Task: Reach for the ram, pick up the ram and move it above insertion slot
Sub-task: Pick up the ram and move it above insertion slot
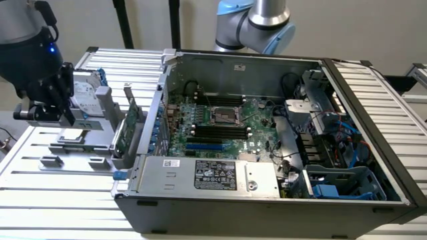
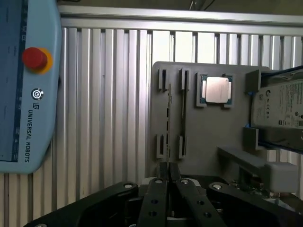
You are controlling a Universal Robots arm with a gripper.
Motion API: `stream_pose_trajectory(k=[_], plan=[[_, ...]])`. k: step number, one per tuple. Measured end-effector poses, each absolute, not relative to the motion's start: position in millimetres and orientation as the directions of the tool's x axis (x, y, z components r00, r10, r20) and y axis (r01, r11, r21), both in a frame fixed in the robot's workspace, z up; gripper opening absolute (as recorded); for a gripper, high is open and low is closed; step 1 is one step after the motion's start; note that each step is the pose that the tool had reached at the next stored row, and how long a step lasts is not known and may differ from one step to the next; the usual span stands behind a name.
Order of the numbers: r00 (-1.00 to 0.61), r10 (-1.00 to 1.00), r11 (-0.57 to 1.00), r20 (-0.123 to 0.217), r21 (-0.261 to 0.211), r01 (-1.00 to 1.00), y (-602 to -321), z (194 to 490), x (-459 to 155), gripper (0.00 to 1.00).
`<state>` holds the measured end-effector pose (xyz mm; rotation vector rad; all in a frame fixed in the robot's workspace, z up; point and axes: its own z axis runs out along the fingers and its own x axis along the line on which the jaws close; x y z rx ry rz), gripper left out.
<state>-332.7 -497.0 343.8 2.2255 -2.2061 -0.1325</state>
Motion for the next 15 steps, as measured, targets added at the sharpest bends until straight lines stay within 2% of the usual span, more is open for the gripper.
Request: stream_pose_trajectory(k=[10,15], plan=[[0.013,-0.997,-0.018,-0.071,0.063,-0.998,-501.5,388.4,-300.5,0.13],[0.014,-0.997,-0.019,-0.073,0.063,-0.998,-501.6,396.2,-278.0,0.13]])
